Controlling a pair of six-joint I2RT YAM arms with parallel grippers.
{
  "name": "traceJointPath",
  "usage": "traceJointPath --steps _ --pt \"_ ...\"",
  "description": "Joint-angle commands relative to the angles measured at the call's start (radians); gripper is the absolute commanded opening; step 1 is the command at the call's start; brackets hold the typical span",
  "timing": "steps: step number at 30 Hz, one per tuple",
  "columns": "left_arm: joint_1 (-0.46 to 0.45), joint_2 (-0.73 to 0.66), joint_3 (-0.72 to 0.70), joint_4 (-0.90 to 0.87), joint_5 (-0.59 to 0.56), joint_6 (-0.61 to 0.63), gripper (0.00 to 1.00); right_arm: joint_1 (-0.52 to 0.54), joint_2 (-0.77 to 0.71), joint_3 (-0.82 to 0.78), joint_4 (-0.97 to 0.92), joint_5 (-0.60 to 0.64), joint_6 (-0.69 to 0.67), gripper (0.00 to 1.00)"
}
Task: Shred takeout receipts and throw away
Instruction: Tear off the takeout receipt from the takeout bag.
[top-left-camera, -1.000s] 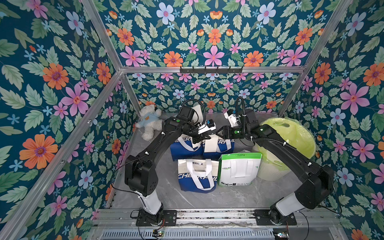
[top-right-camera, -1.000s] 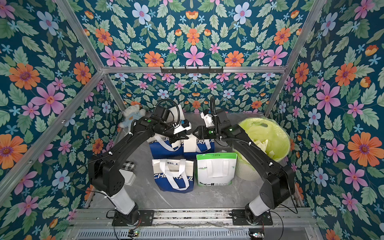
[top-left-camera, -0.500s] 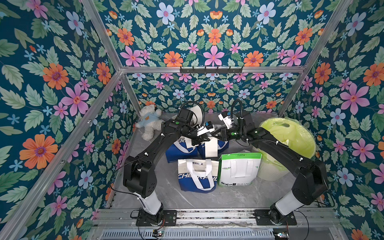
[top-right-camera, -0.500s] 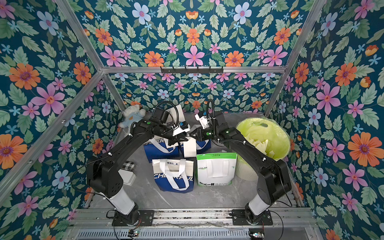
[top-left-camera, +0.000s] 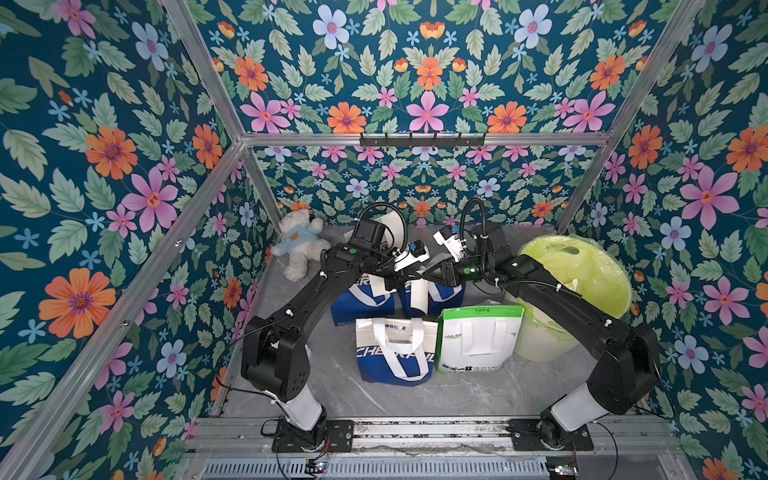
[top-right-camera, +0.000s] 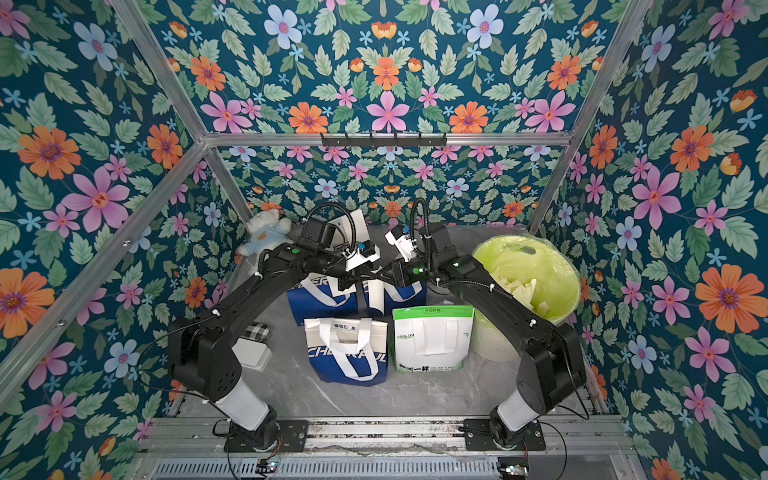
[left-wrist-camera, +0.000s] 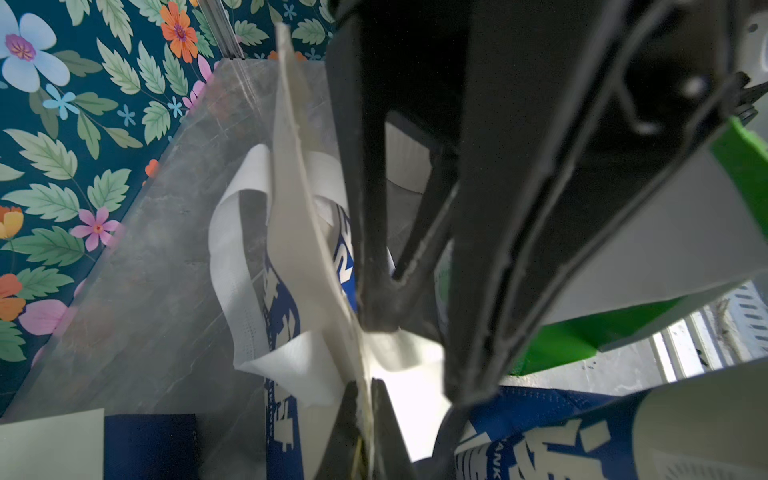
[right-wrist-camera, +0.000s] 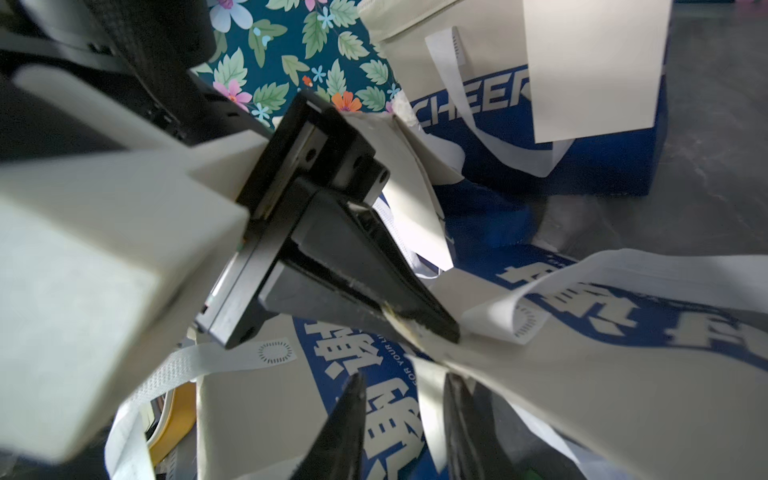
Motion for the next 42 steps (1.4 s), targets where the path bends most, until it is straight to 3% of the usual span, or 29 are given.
traceJointPath --steps 1,6,11,18,22,26,29,31,32,33,34,38,42 --pt "-0.001 -0.006 -0.003 0.044 0.027 -0.016 0.00 0.004 0.001 0.004 -0.004 -0.008 -0.036 0.33" --pt "-0.002 -0.005 -0.006 0.050 0.029 -0.026 0.00 0.026 0.009 0.036 -0.056 0.187 -0.060 0.36" --pt "-0.002 -0.019 -0.019 0.055 0.021 -0.027 0.00 0.026 -0.008 0.050 -0.150 0.363 -0.089 0.49" --pt "-0.002 -0.011 -0.022 0.082 0.035 -0.049 0.00 0.026 0.003 0.058 -0.136 0.356 -0.074 0.50" --pt "-0.003 -0.011 -0.023 0.093 0.037 -0.058 0.00 0.034 0.024 0.076 -0.090 0.270 -0.056 0.41" --pt "-0.005 -0.007 -0.023 0.105 0.043 -0.073 0.00 0.081 0.076 0.141 -0.127 0.263 -0.080 0.30" --pt "-0.009 -0.008 -0.027 0.109 0.043 -0.078 0.01 0.102 0.116 0.159 -0.132 0.296 -0.070 0.14" --pt "-0.009 -0.023 -0.036 0.128 0.010 -0.083 0.36 0.104 0.119 0.169 -0.154 0.334 -0.058 0.00" --pt "-0.009 -0.044 -0.050 0.144 -0.007 -0.079 0.55 0.104 0.118 0.174 -0.172 0.362 -0.053 0.00" --pt "-0.008 -0.069 -0.070 0.161 -0.031 -0.066 0.90 0.104 0.114 0.179 -0.189 0.386 -0.050 0.00" --pt "-0.008 -0.093 -0.094 0.189 -0.061 -0.060 0.99 0.104 0.113 0.183 -0.205 0.407 -0.048 0.00" --pt "0.000 -0.198 -0.224 0.334 -0.226 -0.042 0.99 0.100 0.105 0.215 -0.256 0.463 -0.045 0.00" --pt "0.042 -0.202 -0.224 0.258 -0.180 0.032 0.99 0.082 0.102 0.239 -0.263 0.419 -0.017 0.00"
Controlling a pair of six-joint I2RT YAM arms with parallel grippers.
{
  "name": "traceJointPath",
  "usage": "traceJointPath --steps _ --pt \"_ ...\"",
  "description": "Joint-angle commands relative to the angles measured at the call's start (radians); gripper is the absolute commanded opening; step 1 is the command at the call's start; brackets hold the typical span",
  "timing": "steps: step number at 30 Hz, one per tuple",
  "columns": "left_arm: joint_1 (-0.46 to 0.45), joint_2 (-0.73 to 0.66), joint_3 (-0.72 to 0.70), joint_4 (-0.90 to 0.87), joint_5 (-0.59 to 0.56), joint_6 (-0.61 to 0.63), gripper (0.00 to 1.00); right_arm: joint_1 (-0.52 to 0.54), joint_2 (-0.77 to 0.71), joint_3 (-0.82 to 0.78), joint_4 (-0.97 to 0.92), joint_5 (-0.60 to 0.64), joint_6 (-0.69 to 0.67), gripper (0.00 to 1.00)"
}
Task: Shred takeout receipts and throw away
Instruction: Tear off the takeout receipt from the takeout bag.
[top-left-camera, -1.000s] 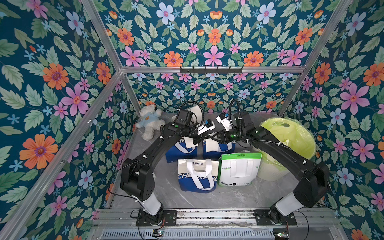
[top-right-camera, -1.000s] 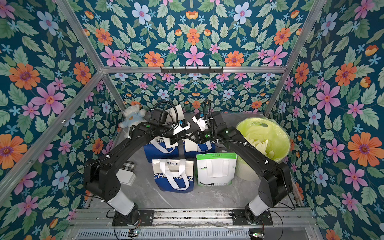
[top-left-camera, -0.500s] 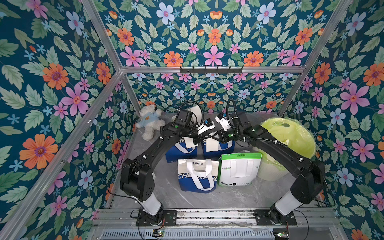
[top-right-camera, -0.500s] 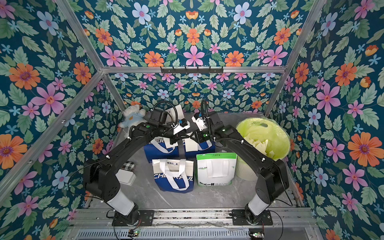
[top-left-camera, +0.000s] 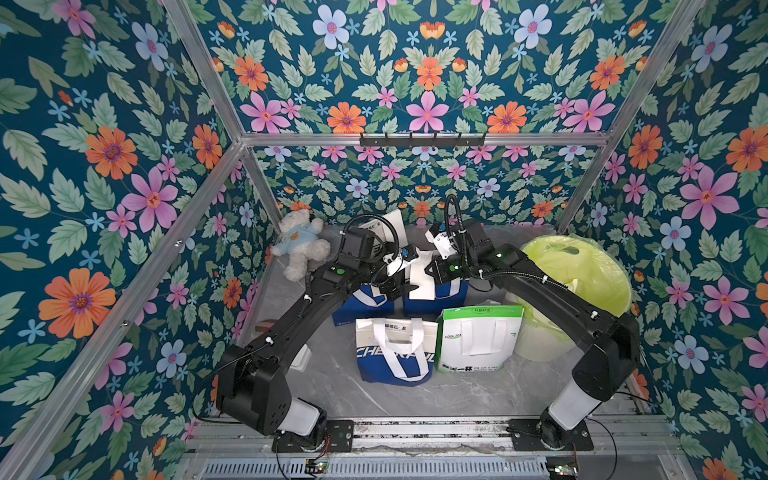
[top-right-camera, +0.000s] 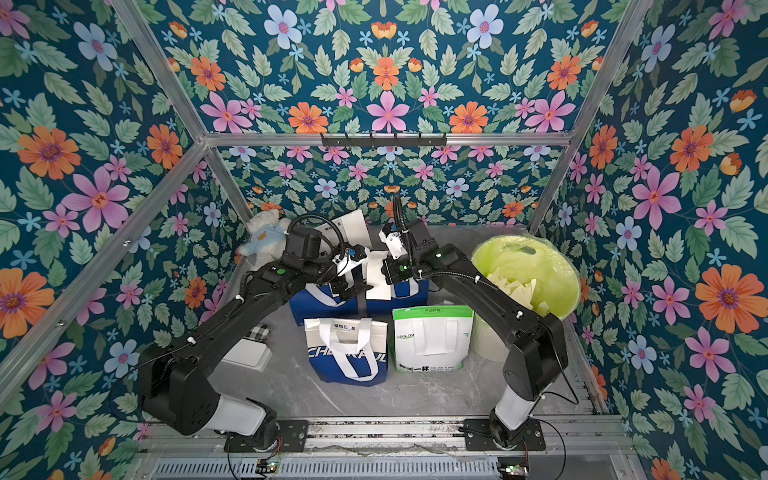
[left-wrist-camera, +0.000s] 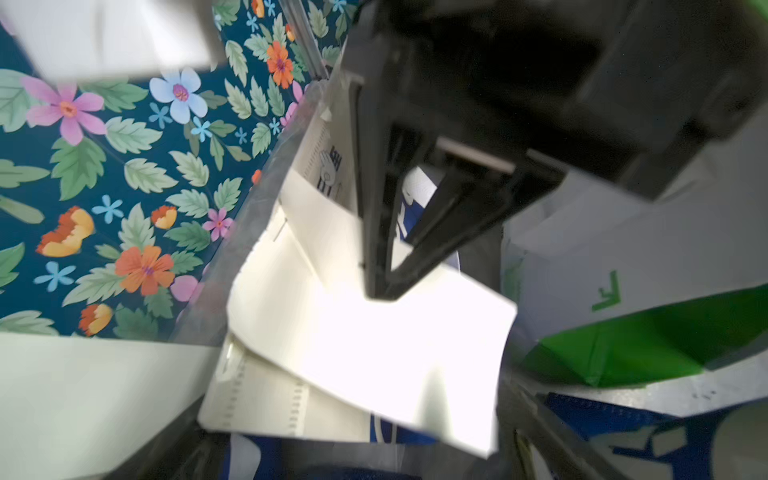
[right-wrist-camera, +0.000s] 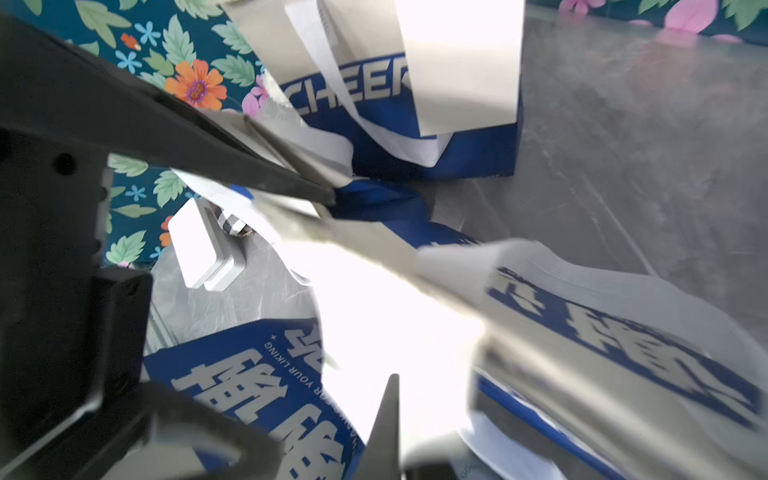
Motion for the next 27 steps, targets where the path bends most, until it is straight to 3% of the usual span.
traceJointPath --steps 1,7,14,18,23,25,27 --pt "0.029 0.009 0.022 -0.040 0.031 0.094 0.99 -0.016 -0.008 0.014 -0.005 -0.033 0.029 0.00" --pt "0.084 0.068 0.078 -0.221 0.123 0.217 0.93 -0.071 -0.011 0.009 0.030 -0.220 0.068 0.00" --pt "0.089 0.119 0.087 -0.112 0.217 0.159 0.88 -0.091 -0.008 0.004 0.054 -0.384 0.087 0.00" --pt "0.089 0.148 0.090 0.053 0.283 0.037 0.83 -0.090 -0.009 -0.008 0.063 -0.397 0.095 0.00" --pt "0.084 0.169 0.101 0.186 0.327 -0.062 0.75 -0.090 -0.011 -0.014 0.030 -0.303 0.111 0.00" --pt "0.078 0.178 0.111 0.188 0.339 -0.069 0.65 -0.090 -0.011 -0.014 0.023 -0.249 0.140 0.00" --pt "0.064 0.185 0.109 0.188 0.328 -0.071 0.37 -0.090 -0.011 -0.019 0.033 -0.202 0.187 0.00"
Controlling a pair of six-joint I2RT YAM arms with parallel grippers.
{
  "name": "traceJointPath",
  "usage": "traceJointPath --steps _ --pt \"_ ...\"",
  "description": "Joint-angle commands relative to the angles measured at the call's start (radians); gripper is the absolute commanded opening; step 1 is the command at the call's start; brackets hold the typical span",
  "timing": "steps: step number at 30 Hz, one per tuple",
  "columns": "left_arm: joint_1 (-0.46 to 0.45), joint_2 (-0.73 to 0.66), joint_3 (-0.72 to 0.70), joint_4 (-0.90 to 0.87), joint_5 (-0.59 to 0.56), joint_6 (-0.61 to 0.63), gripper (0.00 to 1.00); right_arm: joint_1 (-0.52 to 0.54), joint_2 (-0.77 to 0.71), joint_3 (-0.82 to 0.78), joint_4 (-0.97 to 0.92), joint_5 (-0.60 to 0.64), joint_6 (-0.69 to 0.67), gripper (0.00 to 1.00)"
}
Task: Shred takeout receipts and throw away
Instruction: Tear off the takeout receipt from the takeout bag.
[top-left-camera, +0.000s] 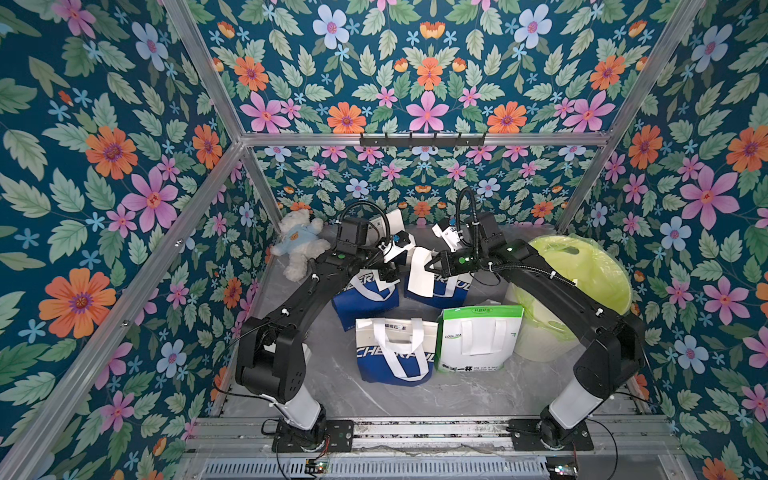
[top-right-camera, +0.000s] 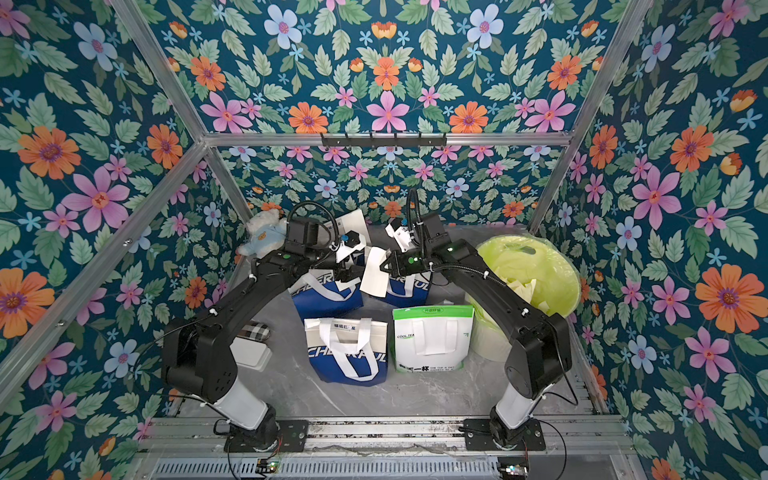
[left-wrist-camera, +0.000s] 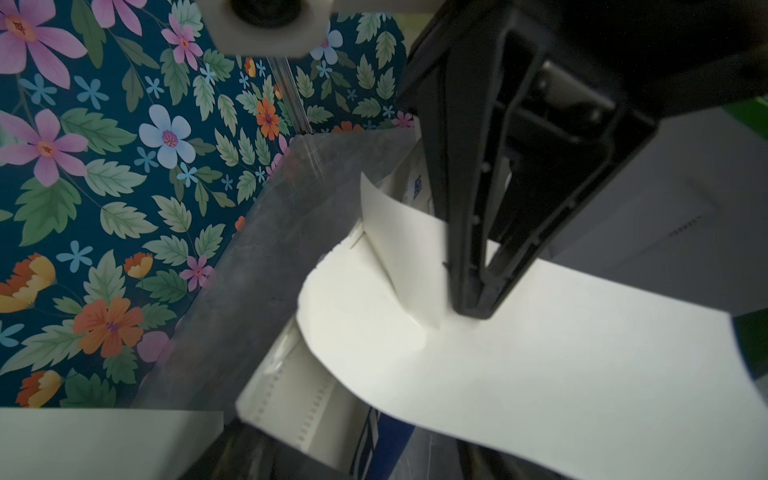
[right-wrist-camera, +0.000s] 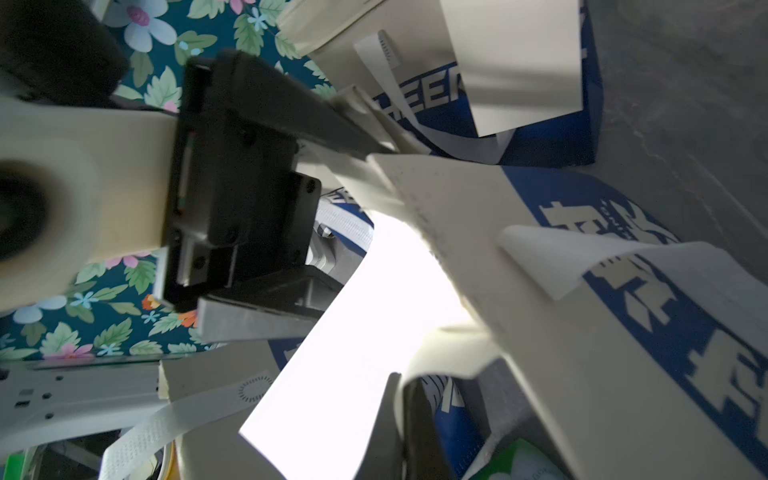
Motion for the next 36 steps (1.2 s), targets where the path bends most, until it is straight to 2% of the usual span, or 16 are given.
traceJointPath --steps 1,2,6,8,10,12,16,22,24,26,30,36 --pt "-0.022 0.007 0.000 0.064 0.034 -0.037 0.25 0.000 -0.007 -0.010 0.006 0.109 0.084 0.00" --pt "-0.036 0.012 -0.005 0.072 0.019 -0.044 0.14 0.000 -0.006 -0.027 0.029 0.124 0.115 0.00" --pt "-0.085 0.033 -0.005 0.067 -0.013 -0.042 0.00 0.001 -0.006 -0.084 0.125 0.153 0.172 0.00" --pt "-0.104 0.044 0.000 0.051 -0.025 -0.036 0.00 0.001 -0.046 -0.107 0.163 0.169 0.188 0.00" --pt "-0.116 0.052 0.005 0.034 -0.031 -0.029 0.00 0.000 -0.056 -0.120 0.184 0.182 0.191 0.08" --pt "-0.119 0.054 0.003 0.030 -0.034 -0.029 0.00 0.001 -0.063 -0.118 0.184 0.197 0.183 0.23" --pt "-0.119 0.046 -0.006 0.031 -0.045 -0.035 0.00 0.000 -0.093 -0.135 0.177 0.243 0.161 0.36" --pt "-0.120 0.038 -0.013 0.031 -0.055 -0.035 0.00 0.001 -0.125 -0.177 0.208 0.290 0.142 0.39" --pt "-0.121 0.042 -0.011 0.031 -0.055 -0.034 0.00 0.000 -0.114 -0.171 0.222 0.284 0.141 0.39" --pt "-0.124 0.047 -0.011 0.031 -0.061 -0.037 0.00 0.001 -0.099 -0.155 0.227 0.275 0.139 0.33" --pt "-0.139 0.053 -0.011 0.031 -0.104 -0.039 0.00 0.000 -0.075 -0.118 0.220 0.284 0.143 0.00" --pt "-0.164 0.042 -0.070 0.136 -0.209 -0.095 0.00 -0.001 -0.135 -0.141 0.277 0.296 0.209 0.00"
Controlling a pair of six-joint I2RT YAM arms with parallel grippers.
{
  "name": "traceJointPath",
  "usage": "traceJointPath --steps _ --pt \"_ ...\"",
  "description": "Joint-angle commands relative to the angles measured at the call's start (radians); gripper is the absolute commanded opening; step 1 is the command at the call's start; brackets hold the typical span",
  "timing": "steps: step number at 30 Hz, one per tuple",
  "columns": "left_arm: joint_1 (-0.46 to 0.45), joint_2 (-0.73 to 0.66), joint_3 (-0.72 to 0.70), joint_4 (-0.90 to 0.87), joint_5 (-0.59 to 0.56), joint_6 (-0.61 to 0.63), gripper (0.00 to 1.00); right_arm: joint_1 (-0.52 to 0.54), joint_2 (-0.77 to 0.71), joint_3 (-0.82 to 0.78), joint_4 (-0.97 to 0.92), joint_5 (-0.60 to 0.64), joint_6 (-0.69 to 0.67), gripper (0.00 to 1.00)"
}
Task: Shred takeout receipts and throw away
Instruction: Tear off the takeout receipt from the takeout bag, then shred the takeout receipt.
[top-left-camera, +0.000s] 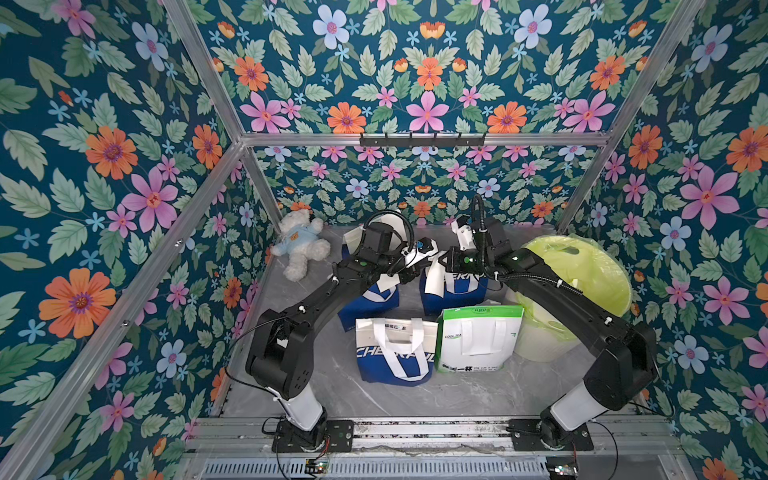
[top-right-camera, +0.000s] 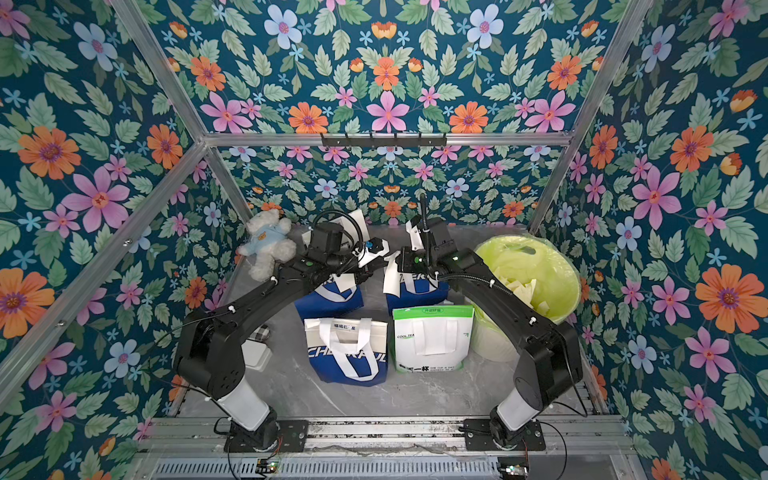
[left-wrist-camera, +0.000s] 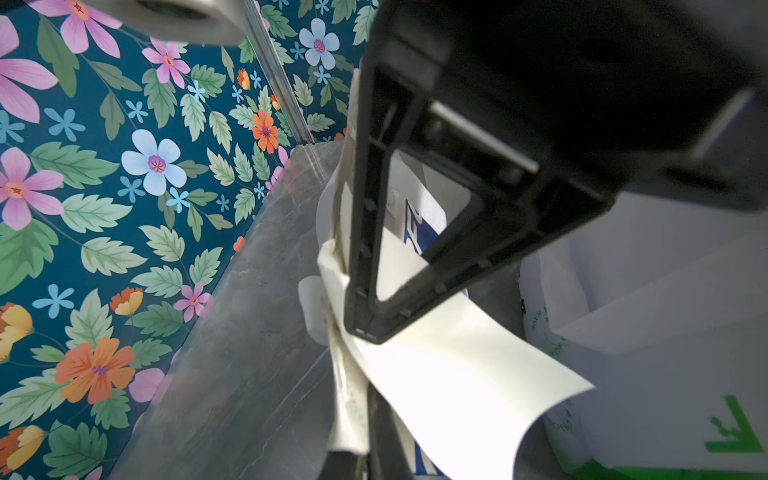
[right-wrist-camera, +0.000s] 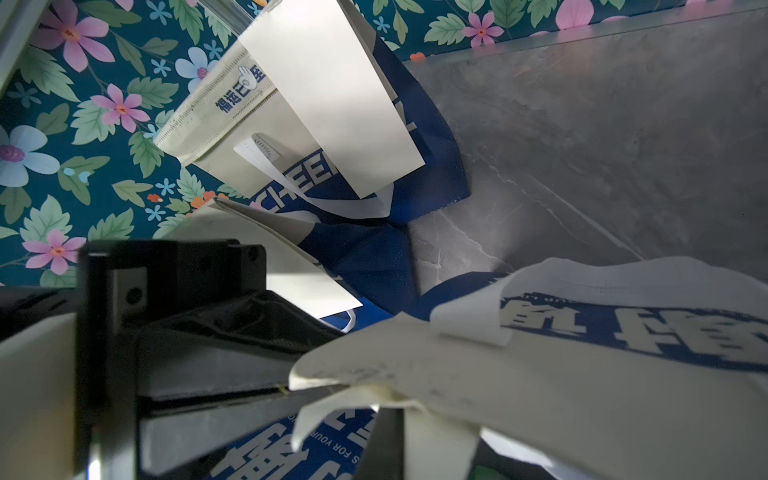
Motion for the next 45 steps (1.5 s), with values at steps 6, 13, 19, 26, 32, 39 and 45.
traceJointPath --steps 6,13,19,26,32,39,45 --pt "-0.012 -0.033 -0.087 0.053 -0.078 -0.046 0.00 -0.038 -0.121 -0.040 0.224 0.028 0.094 0.00" --pt "-0.012 -0.043 -0.094 0.049 -0.116 -0.066 0.00 -0.066 -0.155 0.023 0.165 0.042 0.070 0.00" --pt "-0.010 -0.103 -0.058 0.054 -0.246 -0.082 0.67 -0.067 -0.288 0.011 0.055 0.011 -0.077 0.00" --pt "-0.010 -0.278 -0.103 0.224 -0.283 -0.172 0.99 -0.067 -0.488 -0.021 -0.176 0.057 -0.268 0.00" --pt "-0.017 -0.319 -0.044 0.330 -0.164 -0.471 0.99 -0.067 -0.659 -0.140 -0.207 0.004 -0.326 0.00" --pt "-0.212 -0.153 0.346 -0.179 -0.143 -0.374 0.81 -0.067 -0.740 -0.180 -0.252 -0.035 -0.337 0.00" --pt "-0.334 -0.125 0.384 -0.260 -0.175 -0.359 0.72 -0.066 -0.760 -0.167 -0.308 -0.008 -0.372 0.00"
